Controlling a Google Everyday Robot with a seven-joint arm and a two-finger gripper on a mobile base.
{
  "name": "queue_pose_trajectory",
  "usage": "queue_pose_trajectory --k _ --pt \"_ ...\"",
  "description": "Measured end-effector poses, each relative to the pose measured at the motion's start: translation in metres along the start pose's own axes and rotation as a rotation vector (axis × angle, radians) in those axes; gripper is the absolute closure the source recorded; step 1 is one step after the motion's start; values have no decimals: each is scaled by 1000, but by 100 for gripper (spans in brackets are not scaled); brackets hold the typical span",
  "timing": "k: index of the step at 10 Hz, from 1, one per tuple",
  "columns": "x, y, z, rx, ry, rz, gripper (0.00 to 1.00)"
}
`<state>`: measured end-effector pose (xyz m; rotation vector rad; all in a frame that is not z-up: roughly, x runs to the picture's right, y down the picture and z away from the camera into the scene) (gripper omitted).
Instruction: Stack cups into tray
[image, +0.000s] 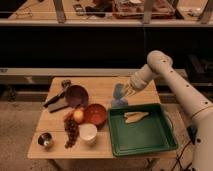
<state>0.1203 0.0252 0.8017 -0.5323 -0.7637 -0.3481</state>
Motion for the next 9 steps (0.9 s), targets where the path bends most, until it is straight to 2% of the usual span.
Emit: queue_pose_trajectory --k 2,3,5,6,8,9 --pt "-13 -2 -1 5 -7 -66 100" --pt "-33 -6 -4 10 -13 -143 100" --pt "-88 -18 -2 8 -30 -295 100" --pt "-123 -22 5 -1 -37 -381 100" --pt "-173 -22 21 -21 -51 -505 100" --pt "-205 -21 35 -38 -61 -583 100"
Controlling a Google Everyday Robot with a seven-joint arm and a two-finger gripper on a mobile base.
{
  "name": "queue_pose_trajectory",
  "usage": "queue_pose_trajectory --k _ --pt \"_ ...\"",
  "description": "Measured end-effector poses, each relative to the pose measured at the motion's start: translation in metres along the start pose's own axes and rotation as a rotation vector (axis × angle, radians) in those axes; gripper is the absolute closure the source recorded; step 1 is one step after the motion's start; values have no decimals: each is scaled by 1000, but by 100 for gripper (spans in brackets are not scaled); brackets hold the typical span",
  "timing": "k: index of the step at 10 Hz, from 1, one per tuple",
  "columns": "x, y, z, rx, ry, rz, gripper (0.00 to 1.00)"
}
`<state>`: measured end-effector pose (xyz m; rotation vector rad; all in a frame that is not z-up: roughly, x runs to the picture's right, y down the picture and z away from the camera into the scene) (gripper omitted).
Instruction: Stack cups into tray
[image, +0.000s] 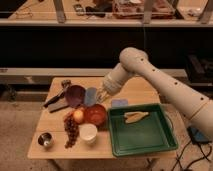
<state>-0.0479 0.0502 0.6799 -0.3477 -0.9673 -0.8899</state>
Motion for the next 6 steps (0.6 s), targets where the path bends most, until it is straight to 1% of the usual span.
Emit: queue_pose_trajectory --k 1,3,4,5,6 --pt "-24 -15 16 -17 -14 -70 100" --pt "-64 -36 46 -48 -41 -183 100" --pt "-94 -49 68 -69 -60 -265 100" --pt "-117 -61 86 -82 -75 -330 100" --pt "-134 -70 101 -94 -87 -372 100"
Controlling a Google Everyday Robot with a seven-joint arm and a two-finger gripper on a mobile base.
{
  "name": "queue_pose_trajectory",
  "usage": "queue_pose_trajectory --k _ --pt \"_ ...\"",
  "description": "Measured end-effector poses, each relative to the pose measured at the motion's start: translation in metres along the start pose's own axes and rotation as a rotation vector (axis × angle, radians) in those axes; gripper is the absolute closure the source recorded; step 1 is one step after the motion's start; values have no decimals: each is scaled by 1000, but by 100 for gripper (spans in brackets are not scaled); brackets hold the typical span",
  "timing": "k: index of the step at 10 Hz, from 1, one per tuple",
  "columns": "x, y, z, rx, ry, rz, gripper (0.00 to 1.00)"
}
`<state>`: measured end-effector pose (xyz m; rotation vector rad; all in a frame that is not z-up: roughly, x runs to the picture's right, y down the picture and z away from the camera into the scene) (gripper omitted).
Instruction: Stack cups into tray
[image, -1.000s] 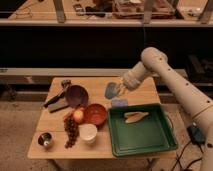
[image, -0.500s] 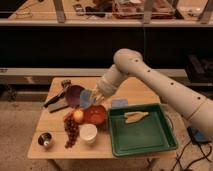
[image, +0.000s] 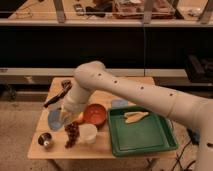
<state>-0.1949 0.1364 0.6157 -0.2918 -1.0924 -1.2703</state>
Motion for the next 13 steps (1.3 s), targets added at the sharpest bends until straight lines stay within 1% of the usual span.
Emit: queue_pose_trajectory --k 1,2,4,5,7,8,10,11,12,13 --pt "-15 -23 23 -23 -17 -61 100" --pt "-25 -37 42 -47 -29 -106 100" --pt "-32 -50 67 -87 -37 -154 100" --pt "-33 -51 70 -91 -38 -159 100" --pt "-32 -50 69 -91 -36 -155 100" --pt "-33 -49 69 -97 -34 -150 100" --pt "-28 -32 73 -139 -21 -127 100" --pt "-17 -16 80 -151 -16 -108 100" --pt "-6 -7 85 -162 -13 -102 100" --pt "2 -5 89 -168 -13 -100 100"
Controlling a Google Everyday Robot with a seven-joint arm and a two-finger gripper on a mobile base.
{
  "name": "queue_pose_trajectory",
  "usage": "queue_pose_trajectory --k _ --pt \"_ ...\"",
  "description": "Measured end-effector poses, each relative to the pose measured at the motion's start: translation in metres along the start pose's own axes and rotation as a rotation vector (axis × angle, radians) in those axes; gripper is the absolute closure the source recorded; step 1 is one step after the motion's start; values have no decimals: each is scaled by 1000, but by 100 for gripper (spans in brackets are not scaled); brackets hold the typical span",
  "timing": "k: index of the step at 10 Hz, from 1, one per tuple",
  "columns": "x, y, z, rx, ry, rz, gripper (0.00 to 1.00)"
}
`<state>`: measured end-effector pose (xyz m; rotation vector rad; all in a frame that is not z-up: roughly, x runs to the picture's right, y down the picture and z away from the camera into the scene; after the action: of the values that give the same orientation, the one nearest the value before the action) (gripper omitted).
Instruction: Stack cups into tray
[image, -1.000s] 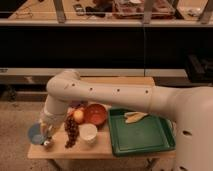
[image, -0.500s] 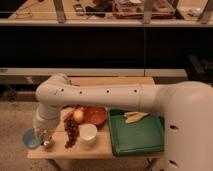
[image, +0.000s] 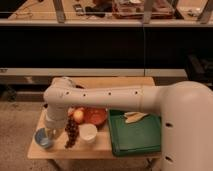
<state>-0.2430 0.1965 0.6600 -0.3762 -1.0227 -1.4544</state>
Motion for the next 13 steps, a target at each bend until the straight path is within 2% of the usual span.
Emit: queue_pose_trajectory --k 2,6,8,13 --pt "17 -1 1 -18 8 0 100" --pt "29 -20 1 -44 17 -32 100" --pt "34 -29 7 -68 4 -55 100" --pt "42 -27 23 -104 -33 -57 100"
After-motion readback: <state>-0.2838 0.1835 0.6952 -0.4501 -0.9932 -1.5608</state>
